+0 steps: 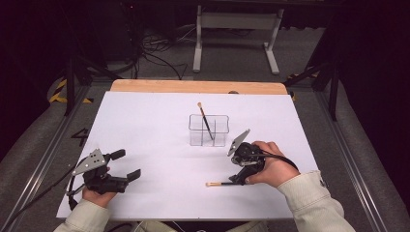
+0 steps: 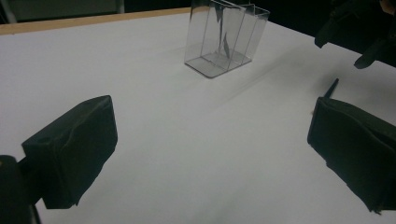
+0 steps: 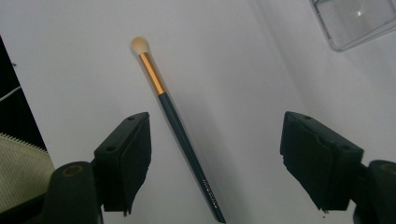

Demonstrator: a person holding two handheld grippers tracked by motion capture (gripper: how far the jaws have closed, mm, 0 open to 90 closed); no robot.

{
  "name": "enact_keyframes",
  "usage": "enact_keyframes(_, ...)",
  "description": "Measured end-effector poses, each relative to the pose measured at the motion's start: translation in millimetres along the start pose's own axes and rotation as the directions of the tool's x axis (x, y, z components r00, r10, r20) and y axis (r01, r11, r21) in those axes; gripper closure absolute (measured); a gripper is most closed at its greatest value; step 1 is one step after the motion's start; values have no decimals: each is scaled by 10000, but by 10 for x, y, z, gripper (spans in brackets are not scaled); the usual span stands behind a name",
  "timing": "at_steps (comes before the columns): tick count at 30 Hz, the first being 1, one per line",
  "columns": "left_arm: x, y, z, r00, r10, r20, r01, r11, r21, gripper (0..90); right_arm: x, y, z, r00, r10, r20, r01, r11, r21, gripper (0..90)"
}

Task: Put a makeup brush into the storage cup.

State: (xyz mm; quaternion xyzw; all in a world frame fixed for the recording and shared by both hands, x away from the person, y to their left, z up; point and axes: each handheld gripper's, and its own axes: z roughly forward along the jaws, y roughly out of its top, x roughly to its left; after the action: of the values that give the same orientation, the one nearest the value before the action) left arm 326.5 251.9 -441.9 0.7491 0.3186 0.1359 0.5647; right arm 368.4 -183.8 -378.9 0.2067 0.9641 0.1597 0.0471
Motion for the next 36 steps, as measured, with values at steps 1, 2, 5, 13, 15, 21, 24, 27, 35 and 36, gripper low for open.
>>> enact_keyframes(1, 0, 0, 0, 10000, -5, 0, 5, 10000, -1, 22, 4, 2, 28, 10000, 12, -63, -11, 9999, 116, 262)
enact_keyframes(2, 0, -1, 1, 10000, -17, -3, 17, 10000, -23, 22, 6, 3, 38, 10000, -6, -74, 7, 9998, 186, 266)
enact_keyframes(5, 1, -1, 2, 10000, -17, 10, 17, 10000, -10, 22, 18, 6, 78, 9998, -81, -188, 87, 9995, 314, 281)
enact_keyframes(13, 1, -1, 1, 10000, -17, 7, 17, 10000, -19, 22, 38, 11, 195, 9986, -335, -420, 362, 9972, 650, 303)
enact_keyframes(15, 2, -1, 2, 10000, -17, 17, 17, 10000, -1, 22, 38, 11, 229, 9980, -420, -468, 455, 9959, 782, 330)
enact_keyframes(21, 2, -1, 1, 10000, -23, 23, 23, 10000, -2, 23, 44, 23, 292, 9960, -713, -543, 766, 9917, 1031, 393)
enact_keyframes(24, 3, -1, 3, 10000, -28, 49, 28, 10000, -8, 23, 46, 34, 322, 9948, -884, -503, 939, 9885, 1188, 428)
enact_keyframes(27, 3, -1, 2, 10000, -24, 53, 24, 10000, -6, 23, 53, 39, 346, 9931, -1000, -610, 1072, 9856, 1304, 454)
enact_keyframes(35, 2, -2, 5, 10000, -29, 69, 29, 10000, 9, 24, 70, 36, 403, 9902, -1180, -754, 1283, 9801, 1518, 541)
enact_keyframes(36, 3, -1, 5, 9999, -28, 98, 28, 10000, 34, 24, 77, 37, 409, 9900, -1220, -708, 1316, 9797, 1511, 552)
